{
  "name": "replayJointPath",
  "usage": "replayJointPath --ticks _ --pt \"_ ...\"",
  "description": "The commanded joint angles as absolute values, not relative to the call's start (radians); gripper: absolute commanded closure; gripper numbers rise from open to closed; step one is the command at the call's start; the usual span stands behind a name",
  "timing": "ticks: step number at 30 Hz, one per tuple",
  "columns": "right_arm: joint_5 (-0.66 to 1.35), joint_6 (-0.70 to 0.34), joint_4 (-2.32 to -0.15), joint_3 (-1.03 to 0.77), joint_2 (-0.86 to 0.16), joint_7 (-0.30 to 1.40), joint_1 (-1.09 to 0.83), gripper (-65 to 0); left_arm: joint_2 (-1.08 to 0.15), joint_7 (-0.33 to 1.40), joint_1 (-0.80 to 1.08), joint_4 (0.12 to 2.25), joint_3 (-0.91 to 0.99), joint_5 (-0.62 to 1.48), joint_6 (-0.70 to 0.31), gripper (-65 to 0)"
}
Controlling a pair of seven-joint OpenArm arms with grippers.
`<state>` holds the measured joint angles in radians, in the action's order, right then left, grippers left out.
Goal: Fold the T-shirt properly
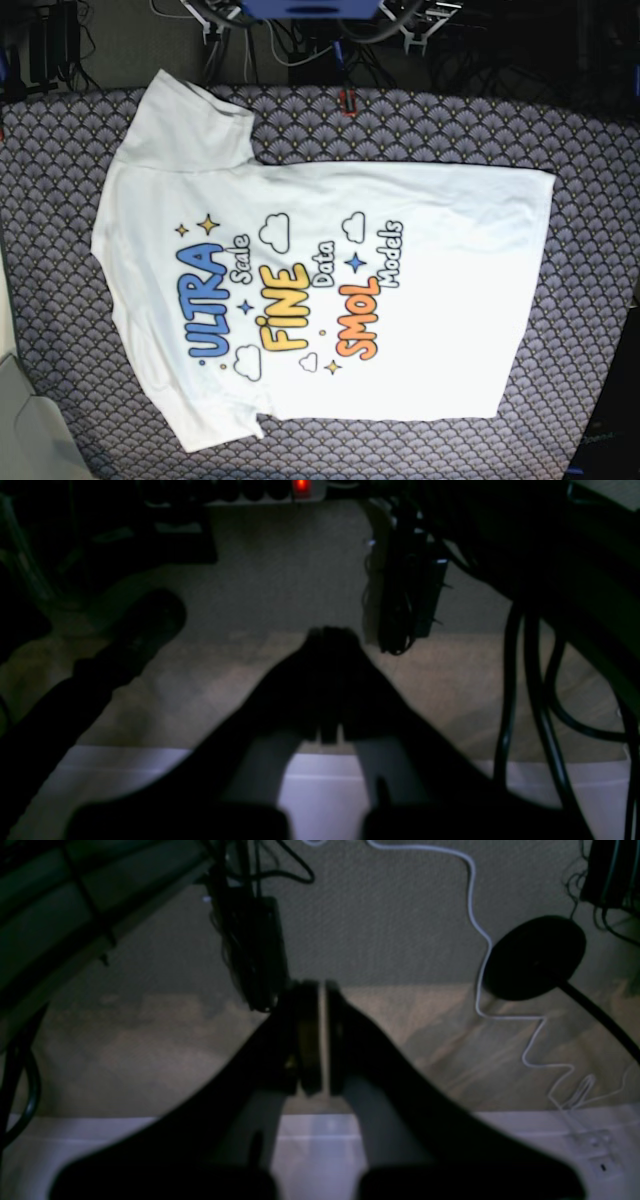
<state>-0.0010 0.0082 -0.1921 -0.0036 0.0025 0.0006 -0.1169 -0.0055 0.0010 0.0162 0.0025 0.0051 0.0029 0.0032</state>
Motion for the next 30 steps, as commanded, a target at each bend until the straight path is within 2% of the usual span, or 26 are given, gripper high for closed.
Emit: replayJointPath --ticks 1,11,30 --pt "-0.002 -0.001 -0.197 -0.002 0.002 0.004 -0.119 -0.3 -0.008 0.001 0.019 0.004 0.004 -0.002 0.001 -0.4" --pt "-0.002 -0.001 -0.202 -0.002 0.004 0.104 -0.110 -0.3 -0.022 0.001 0.036 0.005 0.001 -0.005 -0.001 -0.4" --pt "-0.002 -0.001 -0.203 -0.002 0.005 0.104 -0.110 0.0 -0.035 -0.001 0.051 0.005 0.004 -0.002 -0.001 -0.3"
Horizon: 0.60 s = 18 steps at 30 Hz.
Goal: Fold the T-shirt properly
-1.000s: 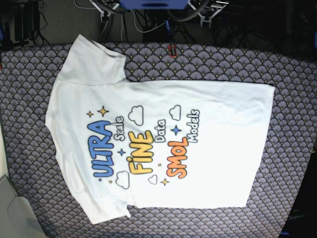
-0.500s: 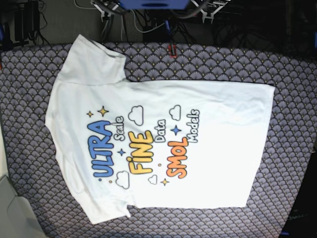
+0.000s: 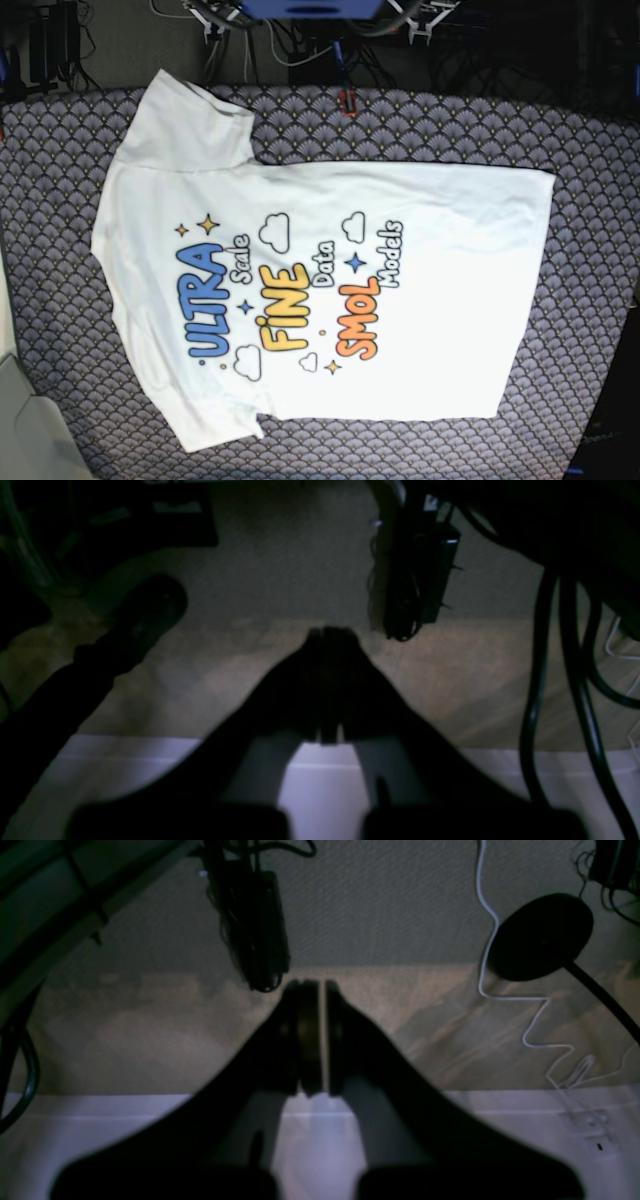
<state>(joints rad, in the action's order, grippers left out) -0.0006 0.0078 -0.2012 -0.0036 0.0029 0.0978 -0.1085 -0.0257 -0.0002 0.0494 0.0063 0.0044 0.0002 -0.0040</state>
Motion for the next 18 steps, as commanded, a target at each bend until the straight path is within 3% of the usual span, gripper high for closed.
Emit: replayJointPath --ticks 1,7,12,18 --pt "-0.002 -0.001 -0.203 -0.002 0.005 0.104 -0.110 0.0 -0.038 -0.001 0.051 0.005 0.004 -0.001 -0.001 -0.3" --pt "-0.002 -0.001 -0.205 -0.002 0.005 0.093 -0.116 0.0 -0.045 -0.005 0.076 0.013 0.004 -0.001 -0.002 -0.3" --pt "-0.002 -0.001 -0.308 -0.002 0.002 0.096 -0.177 0.0 -0.084 -0.045 0.206 0.232 0.005 -0.001 -0.001 -0.3" --pt "-0.002 -0.002 -0.582 -0.001 0.002 0.102 -0.344 0.0 -0.120 -0.045 0.366 0.509 0.007 0.001 0.004 -0.3"
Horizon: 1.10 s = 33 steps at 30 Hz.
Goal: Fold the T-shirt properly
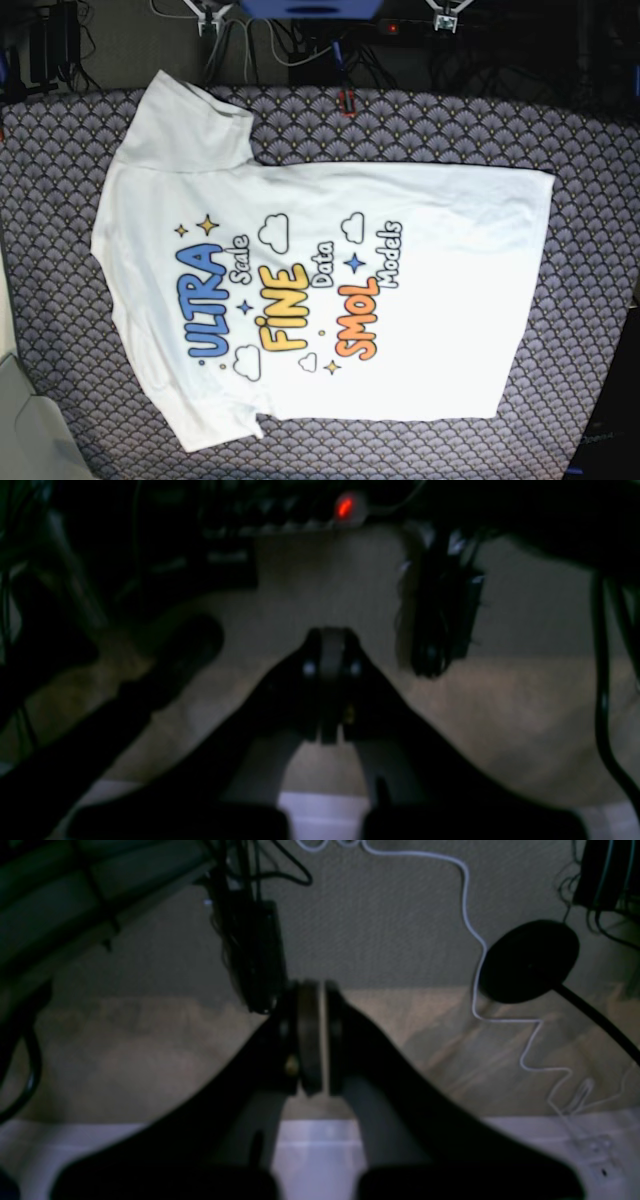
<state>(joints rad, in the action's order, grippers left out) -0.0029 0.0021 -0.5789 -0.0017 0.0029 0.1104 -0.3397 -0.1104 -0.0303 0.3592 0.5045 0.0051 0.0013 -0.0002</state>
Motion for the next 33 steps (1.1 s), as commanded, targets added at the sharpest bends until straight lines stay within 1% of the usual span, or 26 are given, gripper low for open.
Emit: replayJointPath --ticks 1,6,11,16,21,24,26,28,30,33 --pt "-0.004 -0.002 -0.638 -0.001 0.002 0.102 -0.378 0.0 -0.125 -0.045 0.389 0.552 0.007 0.001 0.004 -0.3" --pt "-0.004 -0.002 -0.903 0.001 0.001 0.102 -0.545 0.0 -0.153 -0.047 0.519 0.782 0.008 0.002 0.004 -0.3" --pt "-0.004 -0.002 -1.182 -0.007 -0.013 0.104 -0.700 0.0 -0.165 -0.048 0.682 1.101 0.031 0.002 0.004 -0.3" --pt "-0.004 -0.002 -1.445 -0.008 -0.035 0.104 -0.840 -0.3 -0.139 -0.047 0.816 1.377 0.108 0.002 -0.002 -0.3" --pt "-0.005 -0.002 -1.676 -0.012 -0.053 0.105 -0.943 -0.4 -0.143 -0.045 0.915 1.638 0.114 0.002 -0.004 -0.3" --pt "-0.005 -0.002 -1.807 -0.012 -0.068 0.163 -0.978 -0.5 -0.147 -0.045 0.966 1.799 0.124 0.002 -0.004 -0.3" --pt "-0.005 -0.002 -1.897 -0.019 -0.082 0.237 -0.984 -0.6 -0.142 -0.045 0.993 1.899 0.140 0.002 -0.004 -0.4" --pt "-0.005 -0.002 -1.972 -0.028 -0.085 0.309 -0.980 -2.7 -0.139 -0.045 1.009 1.975 0.148 0.002 -0.004 -0.4" --pt "-0.005 -0.002 -2.020 -0.058 -0.084 0.352 -0.972 -7.1 -0.139 -0.045 1.012 2.017 0.150 0.002 -0.002 -0.5" --pt "-0.005 -0.005 -2.017 -0.088 -0.085 0.364 -0.909 -14.5 -0.139 -0.045 0.980 2.015 0.150 0.004 0.002 -0.5"
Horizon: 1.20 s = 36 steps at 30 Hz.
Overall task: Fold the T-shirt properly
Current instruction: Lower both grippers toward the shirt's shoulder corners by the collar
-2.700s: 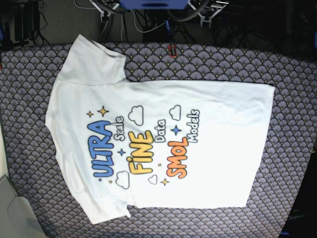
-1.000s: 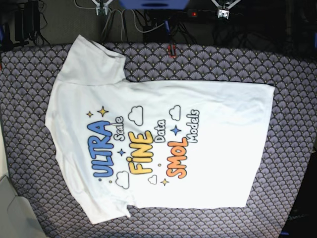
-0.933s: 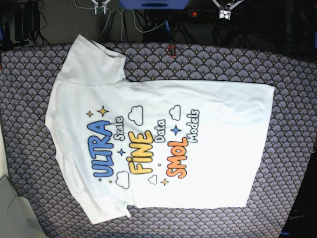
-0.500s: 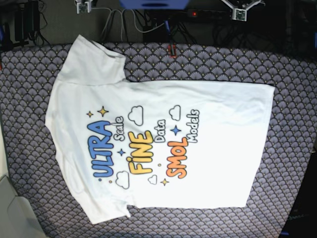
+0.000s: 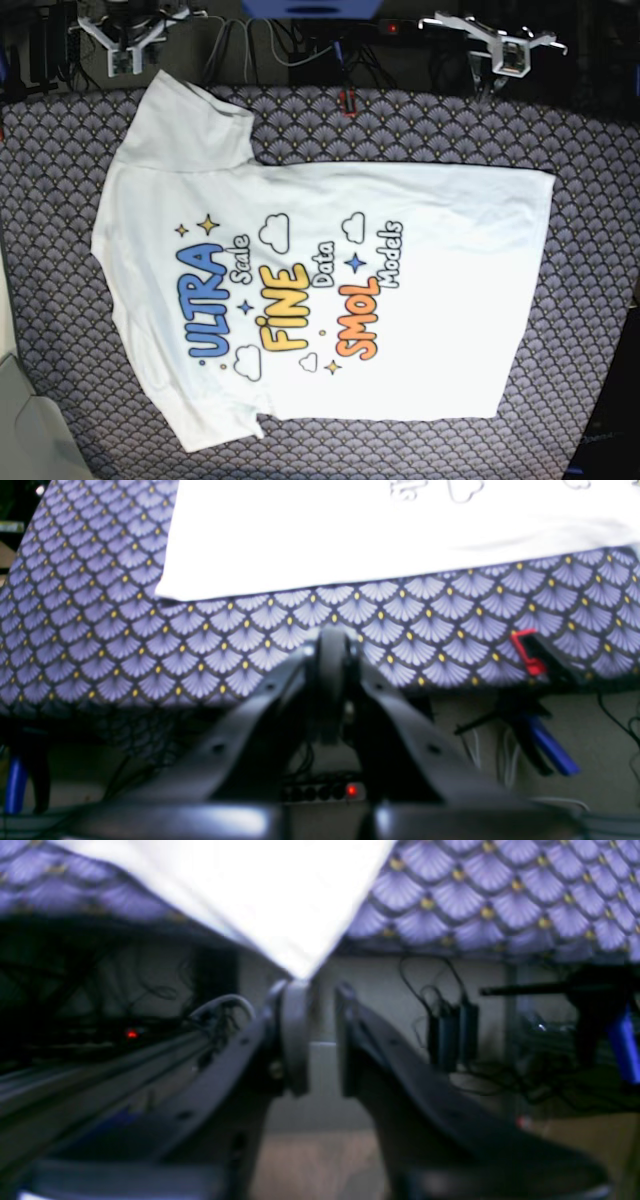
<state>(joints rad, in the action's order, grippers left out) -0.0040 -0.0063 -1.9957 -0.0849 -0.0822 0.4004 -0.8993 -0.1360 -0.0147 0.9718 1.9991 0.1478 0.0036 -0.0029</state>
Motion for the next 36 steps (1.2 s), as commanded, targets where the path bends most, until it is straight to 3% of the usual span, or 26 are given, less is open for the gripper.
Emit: replayJointPath --ticks 1,3,7,8,15,24,36 --pt "-0.005 -0.005 -2.015 -0.101 -0.085 0.364 -0.892 -16.0 -0.139 -0.044 0.964 2.015 0.150 0.015 0.001 -1.0" --pt "-0.005 -0.007 -2.015 -0.116 -0.088 0.363 -0.862 -18.0 -0.145 -0.042 0.943 2.014 0.153 0.051 -0.001 -5.5" --pt "-0.005 -0.054 -2.002 -0.122 -0.105 0.367 -0.783 -19.0 -0.148 0.018 0.909 2.009 0.206 0.179 -0.004 -21.6" --pt "-0.005 -0.077 -1.995 -0.125 -0.102 0.380 -0.760 -19.0 -0.148 0.047 0.891 2.009 0.226 0.208 -0.004 -22.6" --pt "-0.004 -0.228 -1.986 -0.211 -0.062 0.532 -0.625 -19.0 -0.142 0.225 0.803 2.008 0.334 0.272 -0.007 -22.1" --pt "-0.002 -0.401 -1.857 -0.352 -0.028 0.578 -0.530 -19.0 -0.148 0.229 0.799 2.008 0.340 0.269 -0.007 -22.1" --pt "-0.001 -0.461 -1.779 -0.352 0.008 0.576 -0.539 -18.8 -0.148 0.229 0.799 2.008 0.341 0.263 -0.007 -22.1"
